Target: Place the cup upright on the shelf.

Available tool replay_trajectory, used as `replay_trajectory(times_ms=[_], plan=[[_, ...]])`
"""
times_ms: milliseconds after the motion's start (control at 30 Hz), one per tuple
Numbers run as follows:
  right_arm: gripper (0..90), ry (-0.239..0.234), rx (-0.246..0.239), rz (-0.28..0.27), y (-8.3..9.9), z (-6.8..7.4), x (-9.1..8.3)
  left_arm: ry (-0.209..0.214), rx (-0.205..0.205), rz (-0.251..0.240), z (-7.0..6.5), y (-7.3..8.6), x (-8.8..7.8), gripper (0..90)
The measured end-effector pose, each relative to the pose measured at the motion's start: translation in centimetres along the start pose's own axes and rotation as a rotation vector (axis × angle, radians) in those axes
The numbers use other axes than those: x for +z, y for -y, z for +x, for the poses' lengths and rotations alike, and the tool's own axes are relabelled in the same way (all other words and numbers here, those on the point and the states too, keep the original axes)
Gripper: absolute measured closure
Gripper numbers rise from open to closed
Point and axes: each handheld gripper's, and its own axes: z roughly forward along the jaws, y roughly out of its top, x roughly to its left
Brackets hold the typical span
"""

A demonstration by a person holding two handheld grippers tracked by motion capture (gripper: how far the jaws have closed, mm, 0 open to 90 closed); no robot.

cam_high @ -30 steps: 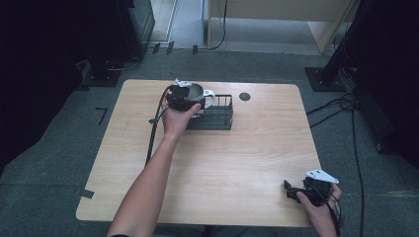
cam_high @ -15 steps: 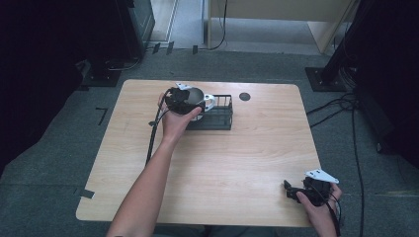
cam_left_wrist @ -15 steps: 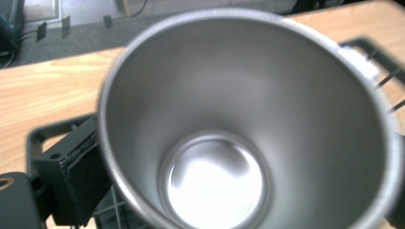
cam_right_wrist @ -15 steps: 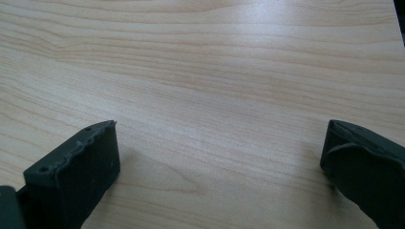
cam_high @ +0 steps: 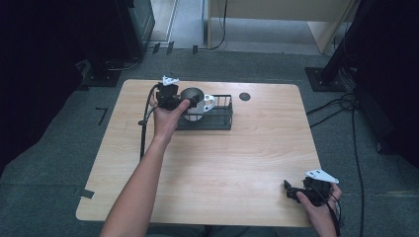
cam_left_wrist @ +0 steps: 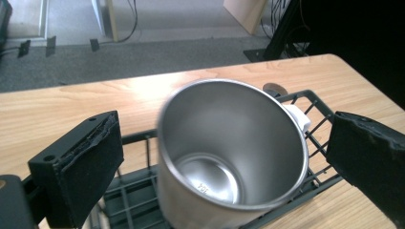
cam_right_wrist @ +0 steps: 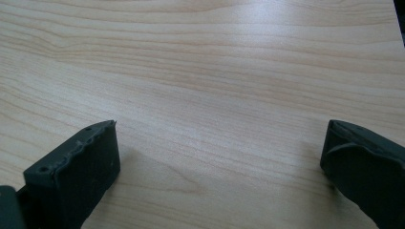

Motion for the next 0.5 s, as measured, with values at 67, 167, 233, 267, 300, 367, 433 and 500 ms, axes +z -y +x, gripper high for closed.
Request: replay_trajectory(times_ms=[67, 167, 233, 267, 300, 367, 433, 500], plan=[[0.0, 0.0, 0.0, 0.0, 0.0, 0.0, 0.0, -0.002, 0.005, -0.007, 0.4, 0.4, -0.8, 0.0], [0.0, 0.0, 0.0, 0.0, 0.0, 0.0, 0.0, -0.006, -0.005, -0.011, 1.3, 1.4, -2.0, 0.0], [0.0, 0.0, 0.0, 0.0, 0.0, 0.0, 0.0, -0.018, -0.009, -0.008, 1.9, 2.3, -2.8, 0.0], [0.0, 0.0, 0.0, 0.0, 0.0, 0.0, 0.0, -0.023, -0.013, -0.009, 2.2, 2.8, -3.1, 0.0], [0.0, 0.0, 0.0, 0.0, 0.0, 0.0, 0.0, -0.026, -0.017, -0.007, 2.5, 3.2, -3.5, 0.0], [0.0, 0.001, 0.0, 0.0, 0.0, 0.0, 0.0, -0.026, -0.033, -0.006, 3.1, 4.0, -4.2, 0.0], [0.0, 0.0, 0.0, 0.0, 0.0, 0.0, 0.0, -0.038, -0.039, -0.003, 3.6, 4.8, -4.8, 0.0], [0.0, 0.001, 0.0, 0.0, 0.0, 0.0, 0.0, -0.036, -0.049, -0.001, 3.9, 5.6, -5.5, 0.0]])
